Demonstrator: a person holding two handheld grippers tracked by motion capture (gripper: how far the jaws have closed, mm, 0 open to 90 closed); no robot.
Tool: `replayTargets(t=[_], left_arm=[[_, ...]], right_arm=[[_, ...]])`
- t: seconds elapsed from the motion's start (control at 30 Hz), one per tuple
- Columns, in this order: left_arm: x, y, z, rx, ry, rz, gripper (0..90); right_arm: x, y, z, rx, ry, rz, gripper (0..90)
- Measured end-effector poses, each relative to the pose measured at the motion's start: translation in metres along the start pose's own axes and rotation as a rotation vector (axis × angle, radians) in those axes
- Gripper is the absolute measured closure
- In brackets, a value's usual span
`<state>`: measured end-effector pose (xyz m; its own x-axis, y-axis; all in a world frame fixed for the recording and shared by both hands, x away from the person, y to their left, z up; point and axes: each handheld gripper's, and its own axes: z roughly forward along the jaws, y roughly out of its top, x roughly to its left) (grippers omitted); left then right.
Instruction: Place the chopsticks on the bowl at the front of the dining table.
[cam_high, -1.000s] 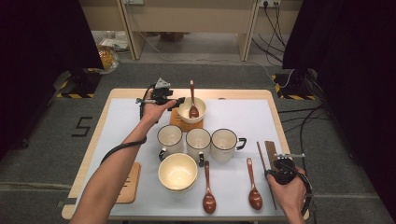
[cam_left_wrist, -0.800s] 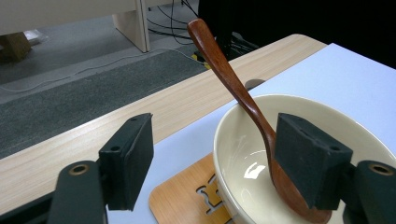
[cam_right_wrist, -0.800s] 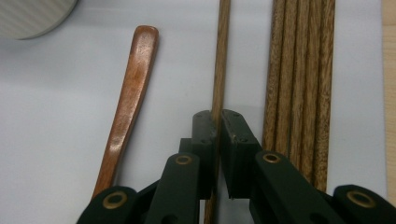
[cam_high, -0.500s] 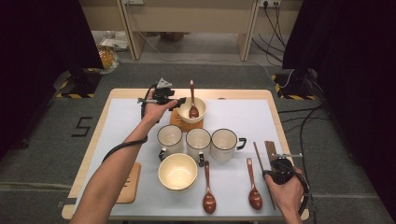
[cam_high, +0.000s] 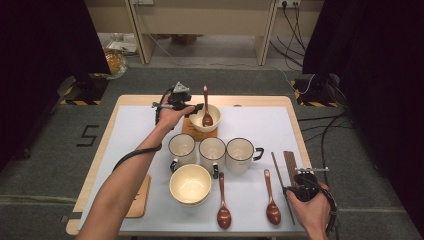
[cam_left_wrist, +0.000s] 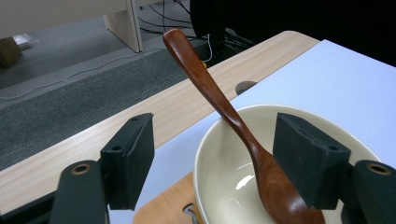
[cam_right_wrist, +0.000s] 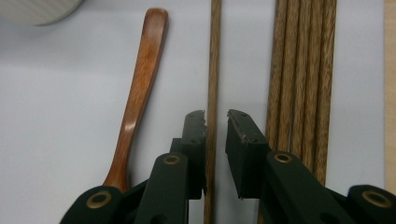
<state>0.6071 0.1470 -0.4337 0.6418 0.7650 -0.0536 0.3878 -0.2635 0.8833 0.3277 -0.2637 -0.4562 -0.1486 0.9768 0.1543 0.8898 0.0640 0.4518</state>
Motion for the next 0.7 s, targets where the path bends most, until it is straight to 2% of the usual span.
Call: replayTargets(t=[0.23,0.33,0.7], left_arm=[[-0.0019,-0.0026,0.0036,0.015,0.003,0.005,29.2],[-0.0024,-0.0021,0.0040,0.013,0.001,0.005,29.2],[-0.0004,-0.0009,0.0021,0.009,0.003,0.003,29.1]], right_arm=[[0.0022,-0.0093,-0.0029,0.053,0.004,-0.015,78.3],[0.0046,-0.0105,-0.0036,0.068,-0.008,-0.023,79.6],[0.0073,-0.0103,-0.0019,0.085,-0.041,-0.045,85.2]])
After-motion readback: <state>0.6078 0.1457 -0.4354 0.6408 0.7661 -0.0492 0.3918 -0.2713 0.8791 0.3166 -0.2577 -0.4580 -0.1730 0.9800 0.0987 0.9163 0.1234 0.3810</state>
